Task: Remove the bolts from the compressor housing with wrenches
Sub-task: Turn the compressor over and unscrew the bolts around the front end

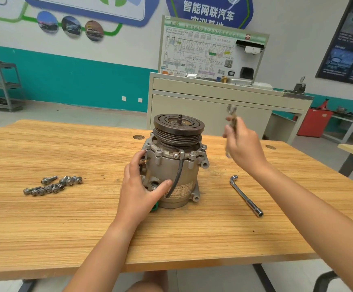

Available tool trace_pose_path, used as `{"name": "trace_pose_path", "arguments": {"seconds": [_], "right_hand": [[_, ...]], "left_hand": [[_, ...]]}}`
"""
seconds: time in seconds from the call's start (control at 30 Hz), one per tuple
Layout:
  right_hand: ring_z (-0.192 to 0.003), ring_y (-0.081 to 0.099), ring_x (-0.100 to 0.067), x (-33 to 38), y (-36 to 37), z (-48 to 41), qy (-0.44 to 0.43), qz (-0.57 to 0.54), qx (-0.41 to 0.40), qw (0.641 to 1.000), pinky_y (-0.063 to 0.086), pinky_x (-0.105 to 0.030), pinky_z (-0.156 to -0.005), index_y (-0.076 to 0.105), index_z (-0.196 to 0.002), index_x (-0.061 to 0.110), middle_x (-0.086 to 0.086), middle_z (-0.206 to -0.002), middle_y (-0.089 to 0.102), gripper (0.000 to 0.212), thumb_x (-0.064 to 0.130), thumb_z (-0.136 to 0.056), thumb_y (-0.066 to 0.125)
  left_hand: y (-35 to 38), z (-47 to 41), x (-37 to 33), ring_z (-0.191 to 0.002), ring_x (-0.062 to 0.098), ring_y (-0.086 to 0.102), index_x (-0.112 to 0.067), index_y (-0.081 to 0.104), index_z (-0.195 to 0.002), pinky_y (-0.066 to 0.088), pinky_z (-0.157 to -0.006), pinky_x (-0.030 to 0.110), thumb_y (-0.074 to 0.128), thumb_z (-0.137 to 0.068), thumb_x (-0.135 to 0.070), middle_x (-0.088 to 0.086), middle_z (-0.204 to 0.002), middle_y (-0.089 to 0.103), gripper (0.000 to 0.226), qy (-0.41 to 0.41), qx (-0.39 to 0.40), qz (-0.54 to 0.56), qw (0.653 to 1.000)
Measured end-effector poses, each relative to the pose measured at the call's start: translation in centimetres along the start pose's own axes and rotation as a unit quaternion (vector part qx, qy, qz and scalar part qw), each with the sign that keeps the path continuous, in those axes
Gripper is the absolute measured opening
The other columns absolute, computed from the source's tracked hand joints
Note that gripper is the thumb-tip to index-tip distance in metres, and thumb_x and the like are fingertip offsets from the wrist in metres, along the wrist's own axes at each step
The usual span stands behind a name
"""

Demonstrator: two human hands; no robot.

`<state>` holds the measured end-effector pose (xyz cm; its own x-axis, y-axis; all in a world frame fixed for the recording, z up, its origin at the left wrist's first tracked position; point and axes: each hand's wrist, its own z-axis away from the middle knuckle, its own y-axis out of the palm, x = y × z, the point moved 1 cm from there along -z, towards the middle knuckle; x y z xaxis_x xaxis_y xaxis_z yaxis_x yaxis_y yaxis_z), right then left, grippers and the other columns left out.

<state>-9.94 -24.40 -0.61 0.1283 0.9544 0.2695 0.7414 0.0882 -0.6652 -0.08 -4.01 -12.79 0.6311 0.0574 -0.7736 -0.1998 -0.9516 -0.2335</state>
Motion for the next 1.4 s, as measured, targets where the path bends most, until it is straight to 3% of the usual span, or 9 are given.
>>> {"name": "trace_pose_path", "arguments": {"seconds": [0.13, 0.27, 0.5, 0.67, 0.83, 1.03, 1.2, 1.3, 1.4], "right_hand": [[-0.043, 0.044, -0.027, 2.2, -4.2, 3.8, -0.115, 0.142, -0.040, 0.982, 0.032, -0.028, -0.038, 0.052, -0.118, -0.002, -0.004, -0.056, 0.048, 0.027, 0.008, -0.094, 0.045], [-0.059, 0.045, -0.023, 3.6, -4.6, 4.7, -0.039, 0.349, 0.115, 0.929, 0.023, -0.027, -0.042, 0.029, -0.139, 0.016, 0.004, -0.062, 0.038, 0.046, 0.011, -0.094, 0.042], [-0.047, 0.025, -0.015, 6.1, -3.1, 3.3, -0.057, 0.402, 0.200, 0.892, 0.017, -0.027, -0.039, 0.035, -0.131, 0.008, 0.002, -0.057, 0.029, 0.047, -0.002, -0.085, 0.037], [-0.057, 0.038, -0.020, 7.6, -2.5, 3.1, -0.076, 0.454, 0.233, 0.857, 0.019, -0.026, -0.036, 0.036, -0.131, -0.002, -0.002, -0.056, 0.027, 0.043, -0.001, -0.088, 0.040], [-0.056, 0.040, -0.014, 4.4, -3.0, 2.8, -0.098, 0.377, 0.245, 0.888, 0.025, -0.025, -0.041, 0.020, -0.140, 0.013, 0.001, -0.068, 0.040, 0.049, 0.014, -0.093, 0.034], [-0.053, 0.041, -0.014, 1.0, -3.1, -0.9, -0.213, 0.410, 0.218, 0.860, 0.028, -0.026, -0.041, 0.028, -0.132, 0.022, 0.004, -0.067, 0.038, 0.052, 0.000, -0.087, 0.041], [-0.083, 0.064, -0.029, -0.6, -0.2, -2.5, -0.281, 0.311, 0.142, 0.897, 0.052, -0.040, -0.078, 0.057, -0.115, 0.003, -0.014, -0.090, 0.069, 0.035, -0.011, -0.083, 0.055], [-0.076, 0.068, -0.033, -0.2, 2.3, -2.4, -0.282, 0.188, 0.083, 0.937, 0.056, -0.046, -0.071, 0.067, -0.094, -0.007, -0.019, -0.083, 0.070, 0.024, -0.017, -0.073, 0.060], [-0.084, 0.066, -0.037, 0.0, 3.0, -2.1, -0.230, 0.126, 0.088, 0.961, 0.055, -0.046, -0.063, 0.064, -0.106, -0.004, -0.021, -0.091, 0.069, 0.027, -0.009, -0.082, 0.054]], "left_hand": [[0.0, 0.0, 0.1, -0.120, 0.005, 0.038, -0.059, 0.016, -0.129, 0.033, -0.090, 0.021, 0.077, -0.067, -0.041, -0.007, -0.136, 0.038, 0.088, 0.001, -0.003, 0.001, 1.000], [0.1, 0.0, 0.1, -0.120, 0.008, 0.041, -0.056, 0.017, -0.130, 0.032, -0.086, 0.015, 0.077, -0.068, -0.039, -0.005, -0.135, 0.040, 0.088, -0.003, -0.001, -0.001, 1.000], [-0.1, 0.0, 0.1, -0.122, 0.008, 0.040, -0.061, 0.015, -0.127, 0.035, -0.091, 0.024, 0.077, -0.069, -0.039, -0.005, -0.137, 0.039, 0.088, 0.000, -0.002, 0.006, 1.000], [0.0, 0.0, 0.0, -0.121, 0.008, 0.040, -0.064, 0.014, -0.124, 0.034, -0.090, 0.024, 0.077, -0.070, -0.038, -0.005, -0.136, 0.039, 0.088, 0.006, -0.004, 0.007, 1.000], [-0.1, 0.1, -0.2, -0.119, 0.005, 0.038, -0.071, 0.010, -0.118, 0.033, -0.090, 0.021, 0.077, -0.070, -0.037, -0.005, -0.136, 0.038, 0.089, 0.012, -0.004, 0.008, 1.000], [-0.1, 0.0, -0.2, -0.123, 0.010, 0.040, -0.075, 0.008, -0.116, 0.035, -0.092, 0.025, 0.077, -0.070, -0.039, -0.006, -0.137, 0.037, 0.091, 0.013, -0.003, -0.002, 1.000], [-0.1, 0.0, 0.0, -0.120, 0.008, 0.041, -0.073, 0.009, -0.118, 0.035, -0.086, 0.013, 0.077, -0.069, -0.040, -0.008, -0.136, 0.037, 0.089, 0.008, -0.001, -0.005, 1.000], [-0.1, 0.0, 0.1, -0.117, 0.003, 0.040, -0.073, 0.012, -0.118, 0.034, -0.078, 0.006, 0.075, -0.068, -0.042, -0.008, -0.134, 0.038, 0.086, 0.003, 0.000, -0.001, 1.000], [-0.2, 0.1, 0.0, -0.118, 0.004, 0.041, -0.071, 0.014, -0.119, 0.033, -0.083, 0.008, 0.075, -0.068, -0.041, -0.007, -0.134, 0.039, 0.085, 0.005, -0.001, -0.001, 1.000]]}}
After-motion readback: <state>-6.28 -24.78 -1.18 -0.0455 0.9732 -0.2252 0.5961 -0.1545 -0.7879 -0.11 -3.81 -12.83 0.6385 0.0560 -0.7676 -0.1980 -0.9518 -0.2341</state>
